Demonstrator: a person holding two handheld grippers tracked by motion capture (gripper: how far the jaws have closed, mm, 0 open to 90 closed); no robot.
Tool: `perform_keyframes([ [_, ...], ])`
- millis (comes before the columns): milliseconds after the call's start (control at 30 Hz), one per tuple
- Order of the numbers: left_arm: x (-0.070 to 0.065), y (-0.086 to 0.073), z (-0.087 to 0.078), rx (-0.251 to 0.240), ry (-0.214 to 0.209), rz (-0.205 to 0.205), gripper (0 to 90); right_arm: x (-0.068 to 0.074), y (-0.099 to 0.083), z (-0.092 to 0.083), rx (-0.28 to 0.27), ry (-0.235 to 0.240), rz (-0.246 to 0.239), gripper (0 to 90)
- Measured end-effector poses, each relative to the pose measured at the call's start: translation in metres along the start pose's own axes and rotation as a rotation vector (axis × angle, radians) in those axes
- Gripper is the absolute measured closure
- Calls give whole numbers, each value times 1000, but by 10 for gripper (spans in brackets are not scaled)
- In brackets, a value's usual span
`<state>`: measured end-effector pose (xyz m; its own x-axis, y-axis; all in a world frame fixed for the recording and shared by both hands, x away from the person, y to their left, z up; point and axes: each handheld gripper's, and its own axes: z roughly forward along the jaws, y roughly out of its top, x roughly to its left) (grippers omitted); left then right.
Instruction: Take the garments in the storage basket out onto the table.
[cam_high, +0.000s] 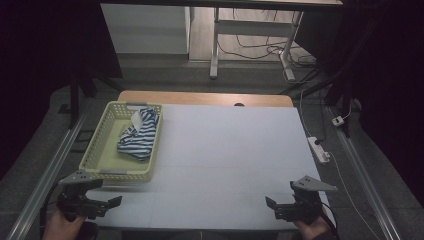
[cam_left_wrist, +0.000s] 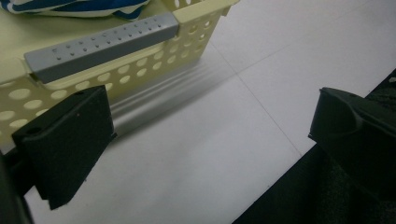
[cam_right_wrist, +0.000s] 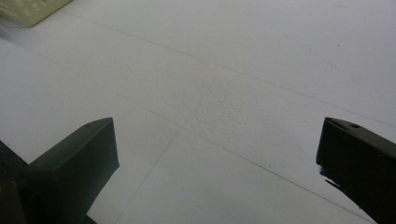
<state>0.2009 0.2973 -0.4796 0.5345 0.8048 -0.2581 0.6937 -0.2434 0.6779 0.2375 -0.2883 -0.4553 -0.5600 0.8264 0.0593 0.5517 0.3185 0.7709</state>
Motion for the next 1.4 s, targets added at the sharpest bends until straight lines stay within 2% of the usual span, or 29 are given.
perform_keyframes([
  [300, 0, 1, 2, 15, -7, 7, 0, 2, 0, 2, 15, 17, -31, 0],
  [533, 0, 2, 3, 31, 5, -7, 0, -1, 0, 1, 13, 52, -4, 0],
  [767, 1, 3, 2, 13, 1, -4, 0, -1, 0, 2, 15, 54, 1, 0],
  [1067, 0, 8, 0, -17, -4, 17, 0, 0, 1, 2, 21, 50, -12, 0],
  [1233, -4, 16, 2, -27, 10, 58, 0, 0, 1, 2, 20, 53, -15, 0],
  [1400, -3, 21, 4, -39, 12, 69, 0, 0, 1, 3, 22, 54, -15, 0],
])
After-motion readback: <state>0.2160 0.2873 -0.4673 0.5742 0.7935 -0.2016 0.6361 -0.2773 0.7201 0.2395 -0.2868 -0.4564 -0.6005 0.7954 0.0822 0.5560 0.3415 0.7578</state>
